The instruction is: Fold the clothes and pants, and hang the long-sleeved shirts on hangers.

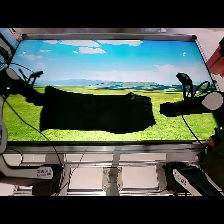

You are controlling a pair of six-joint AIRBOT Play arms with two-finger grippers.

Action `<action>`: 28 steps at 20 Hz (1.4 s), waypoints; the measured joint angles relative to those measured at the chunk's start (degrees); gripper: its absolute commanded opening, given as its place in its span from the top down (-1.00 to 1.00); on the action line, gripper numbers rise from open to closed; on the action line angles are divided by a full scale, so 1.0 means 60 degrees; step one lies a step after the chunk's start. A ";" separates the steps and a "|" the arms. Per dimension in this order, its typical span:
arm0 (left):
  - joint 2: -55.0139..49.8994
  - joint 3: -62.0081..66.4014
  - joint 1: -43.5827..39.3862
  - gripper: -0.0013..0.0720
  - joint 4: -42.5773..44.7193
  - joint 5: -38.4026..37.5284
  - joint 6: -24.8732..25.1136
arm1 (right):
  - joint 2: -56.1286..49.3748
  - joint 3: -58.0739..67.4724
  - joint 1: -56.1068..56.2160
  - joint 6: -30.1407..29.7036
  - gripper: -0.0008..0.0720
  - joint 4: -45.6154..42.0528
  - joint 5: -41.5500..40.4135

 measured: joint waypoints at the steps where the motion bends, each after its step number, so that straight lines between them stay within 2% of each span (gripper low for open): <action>1: 0.0382 0.0004 -0.0018 0.89 0.0131 -0.0018 -0.0029 | 0.0000 0.0000 -0.0004 0.0000 0.92 0.0026 -0.0055; 5: 0.1617 0.0262 -0.0266 0.89 0.0503 -0.0102 -0.0047 | 0.0000 0.0000 -0.0004 0.0000 0.92 0.0106 -0.0222; 10: 0.2135 0.1191 -0.1268 0.89 0.0652 -0.0495 -0.0397 | 0.0000 0.0000 -0.0004 0.0000 0.92 0.0124 -0.0317; 15: 0.1876 0.2211 -0.2743 0.89 0.0667 -0.0750 -0.1202 | 0.0000 0.0000 -0.0004 -0.0004 0.92 0.0135 -0.0393; 20: 0.0776 0.3220 -0.4080 0.88 0.0634 -0.1537 -0.2379 | 0.0000 0.0000 0.0000 -0.0026 0.91 0.0131 -0.0423; 24: 0.0080 0.3475 -0.4932 0.88 -0.0845 -0.1628 -0.2871 | 0.0000 0.0000 -0.0004 -0.0036 0.92 0.0131 -0.0576; 28: -0.0401 0.3548 -0.5402 0.88 -0.3483 -0.0761 -0.3045 | 0.0000 0.0000 0.0000 -0.0047 0.92 0.0124 -0.0678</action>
